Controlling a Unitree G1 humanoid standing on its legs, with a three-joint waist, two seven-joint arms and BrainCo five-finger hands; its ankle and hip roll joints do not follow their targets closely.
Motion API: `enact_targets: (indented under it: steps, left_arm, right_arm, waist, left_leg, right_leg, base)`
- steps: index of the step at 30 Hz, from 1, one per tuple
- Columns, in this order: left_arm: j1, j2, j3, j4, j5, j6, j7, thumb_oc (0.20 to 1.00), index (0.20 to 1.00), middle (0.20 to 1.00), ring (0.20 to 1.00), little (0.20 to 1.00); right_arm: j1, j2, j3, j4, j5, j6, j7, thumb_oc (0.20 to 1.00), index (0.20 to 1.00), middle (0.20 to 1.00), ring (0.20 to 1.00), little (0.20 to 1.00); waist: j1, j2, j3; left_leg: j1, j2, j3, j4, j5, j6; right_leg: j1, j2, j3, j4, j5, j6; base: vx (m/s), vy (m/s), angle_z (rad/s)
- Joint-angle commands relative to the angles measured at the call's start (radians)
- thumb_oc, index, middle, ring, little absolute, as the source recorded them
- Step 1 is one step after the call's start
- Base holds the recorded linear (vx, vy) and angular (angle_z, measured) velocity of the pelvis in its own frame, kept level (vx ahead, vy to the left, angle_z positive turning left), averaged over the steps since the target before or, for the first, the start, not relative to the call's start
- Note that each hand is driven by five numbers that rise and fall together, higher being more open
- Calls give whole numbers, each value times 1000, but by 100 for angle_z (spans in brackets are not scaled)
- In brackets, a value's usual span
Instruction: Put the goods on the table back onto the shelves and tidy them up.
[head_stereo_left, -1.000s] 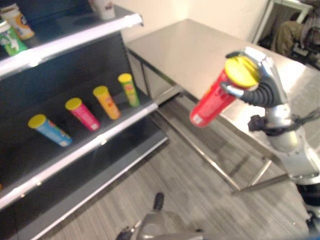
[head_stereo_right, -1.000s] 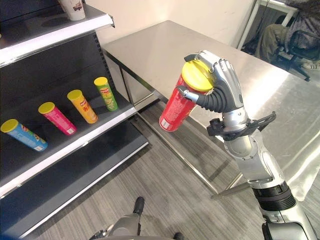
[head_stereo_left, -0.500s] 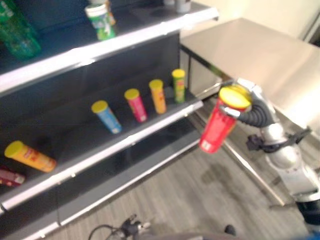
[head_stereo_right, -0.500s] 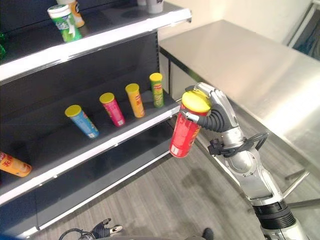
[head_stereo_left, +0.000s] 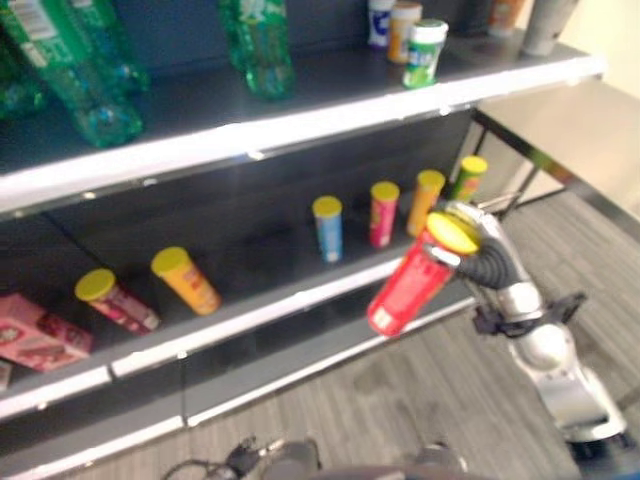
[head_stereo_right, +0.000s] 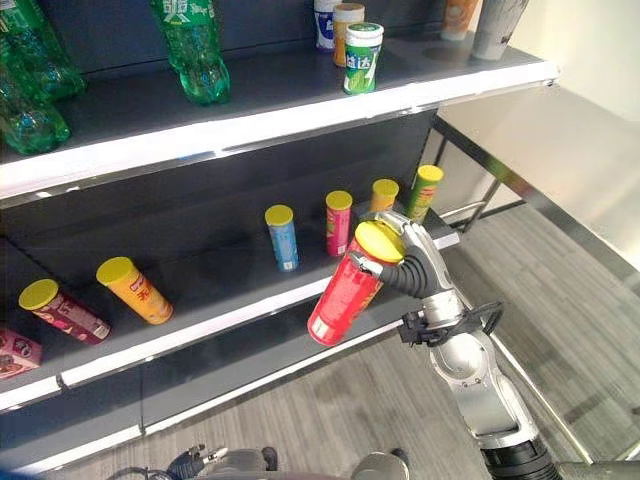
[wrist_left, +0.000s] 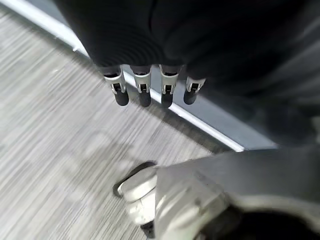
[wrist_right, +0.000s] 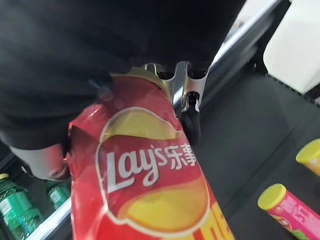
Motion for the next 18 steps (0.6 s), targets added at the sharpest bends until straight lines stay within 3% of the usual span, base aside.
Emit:
enact_targets:
  steps: [1, 2, 4, 8, 11, 12, 13, 15, 16, 18]
  left_arm:
    - [46, -24, -31, 22, -20, -4, -21, 1000, 1000, 1000, 1000, 1000]
    - [31, -26, -37, 25, -28, -7, -22, 1000, 1000, 1000, 1000, 1000]
    - [24, -36, -58, 19, -10, -14, -18, 1000, 1000, 1000, 1000, 1000]
    - [46, -51, -71, -34, -23, -22, -9, 1000, 1000, 1000, 1000, 1000]
    - [55, -37, -115, -106, -3, -34, -12, 1000, 1000, 1000, 1000, 1000]
    - [60, -36, -110, -107, -24, -29, -13, 1000, 1000, 1000, 1000, 1000]
    - [62, -36, -79, -87, -56, -21, -8, 1000, 1000, 1000, 1000, 1000]
    - [61, -41, -43, -51, -85, -12, 4, 1000, 1000, 1000, 1000, 1000]
    - [61, -42, -41, -50, -85, -13, 5, 1000, 1000, 1000, 1000, 1000]
    - [53, -47, -25, -17, -91, -13, 18, 1000, 1000, 1000, 1000, 1000]
  right_arm:
    - [-45, -37, -25, -118, 84, -86, 4, 200, 200, 200, 200, 200]
    - [-33, -34, -8, -133, 110, -93, 19, 200, 200, 200, 200, 200]
    - [-32, -28, 17, -135, 135, -100, 38, 200, 200, 200, 200, 200]
    - [-68, -13, 106, -119, 204, -110, 65, 200, 200, 200, 200, 200]
    - [-127, -9, 186, -100, 246, -115, 80, 200, 200, 200, 200, 200]
    - [-148, -7, 214, -87, 249, -113, 82, 200, 200, 200, 200, 200]
    - [-196, 2, 258, -58, 244, -105, 82, 200, 200, 200, 200, 200]
    - [-222, 10, 293, -54, 248, -101, 90, 200, 200, 200, 200, 200]
    - [-224, 10, 295, -53, 248, -102, 90, 200, 200, 200, 200, 200]
    - [-235, 10, 317, -57, 255, -102, 103, 200, 200, 200, 200, 200]
  waist:
    - [-2, -41, -53]
    - [-1, -56, -53]
    - [4, -71, -65]
    - [20, -65, -68]
    - [42, -64, -34]
    - [50, -63, -26]
    - [52, -52, -22]
    - [45, -48, -28]
    - [43, -48, -27]
    - [39, -43, -37]
  left_leg:
    - [73, -76, 55, -113, -17, 34]
    - [62, -109, 19, -121, -7, 38]
    - [46, -133, -7, -130, -2, 42]
    - [13, -130, 13, -72, -33, 45]
    - [-93, -135, 50, 130, -61, 19]
    - [-119, -128, 62, 169, -46, 6]
    - [-143, -92, 92, 202, -27, -3]
    - [-129, -30, 128, 166, -28, 1]
    - [-126, -30, 128, 163, -28, 0]
    - [-88, 23, 126, 77, -8, -3]
  right_leg:
    - [-80, 143, 41, 41, 89, -70]
    - [-57, 178, 81, 27, 75, -88]
    - [-8, 179, 88, -55, 80, -99]
    - [15, 171, 91, -144, 126, -88]
    - [46, 151, 90, -207, 143, -90]
    - [62, 146, 89, -223, 143, -93]
    - [82, 142, 82, -245, 142, -95]
    - [85, 119, 71, -253, 143, -90]
    - [87, 119, 71, -253, 142, -90]
    - [79, 97, 64, -249, 139, -82]
  base:
    - [-28, 141, 65]
    - [-36, 84, 38]
    - [-20, -41, 68]
    - [2, -40, 27]
    - [-89, 0, -30]
    - [-107, 50, 7]
    - [-55, 66, 18]
    - [-12, 101, 30]
    - [13, 110, 51]
    - [20, 215, 52]
